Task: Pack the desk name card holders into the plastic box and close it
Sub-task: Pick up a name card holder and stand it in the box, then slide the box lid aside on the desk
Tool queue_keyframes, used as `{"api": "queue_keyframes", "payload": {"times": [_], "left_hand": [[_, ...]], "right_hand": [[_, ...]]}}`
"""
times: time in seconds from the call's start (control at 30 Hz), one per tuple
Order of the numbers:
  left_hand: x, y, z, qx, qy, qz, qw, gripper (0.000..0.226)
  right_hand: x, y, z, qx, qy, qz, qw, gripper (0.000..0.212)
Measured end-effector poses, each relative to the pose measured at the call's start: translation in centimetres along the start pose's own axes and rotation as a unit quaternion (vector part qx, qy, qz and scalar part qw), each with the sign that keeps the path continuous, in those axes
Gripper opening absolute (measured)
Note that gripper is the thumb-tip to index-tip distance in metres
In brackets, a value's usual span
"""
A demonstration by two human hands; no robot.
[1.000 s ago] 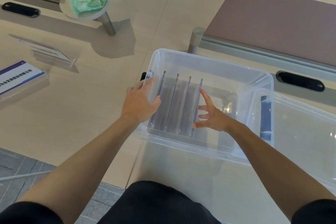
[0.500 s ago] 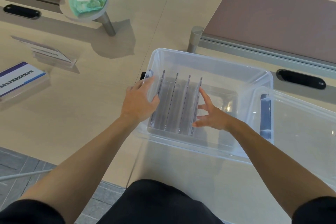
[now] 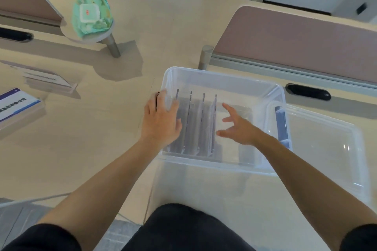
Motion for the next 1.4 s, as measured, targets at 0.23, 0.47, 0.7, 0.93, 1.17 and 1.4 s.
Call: {"api": "queue_keyframes", "payload": {"times": [0.23,0.47,0.7,0.93,1.17,1.4], "left_hand": [[1.3,-10.5,0.6,-0.191,0.112,-0.168,0.961,0.046],[1.7,-22.7,0.6,-0.241,0.171,-0.289,0.91,0.036],[3.9,-34.4,-1.3,-0.179,0.197,-0.346,0.9,0.041],[10.3,-42.5,-7.8,-0.079,0.268,-0.21,0.937,0.06],[12.0,-40.7,-17.2,-0.102,0.396,0.103,0.907,0.098],[13.5,-39.5,-19.4,-0.124,0.314,0.179,0.924,0.103]], "right_hand": [[-10.3,-1.1,8.3,-0.098,-0.183,-0.076,0.975,0.037],[-18.7,-7.5,13.4,-0.17,-0.237,-0.167,0.942,0.031],[-21.3,-18.1,18.3,-0.16,-0.226,-0.209,0.938,0.044],[-15.3,-31.4,25.0,-0.193,-0.176,-0.21,0.942,0.058],[-9.4,-42.2,29.4,-0.142,-0.157,-0.261,0.942,0.09],[-6.0,-48.4,31.4,0.056,-0.193,-0.297,0.934,0.105]]}}
Point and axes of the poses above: each hand's wrist, its own x-axis towards the middle knuckle, its own z-axis out of the back of the hand, y = z × x, the point moved 10 cm from there along x, towards the middle knuckle, and after that the axes turned 3 degrees about -z, right-handed, at the moved point
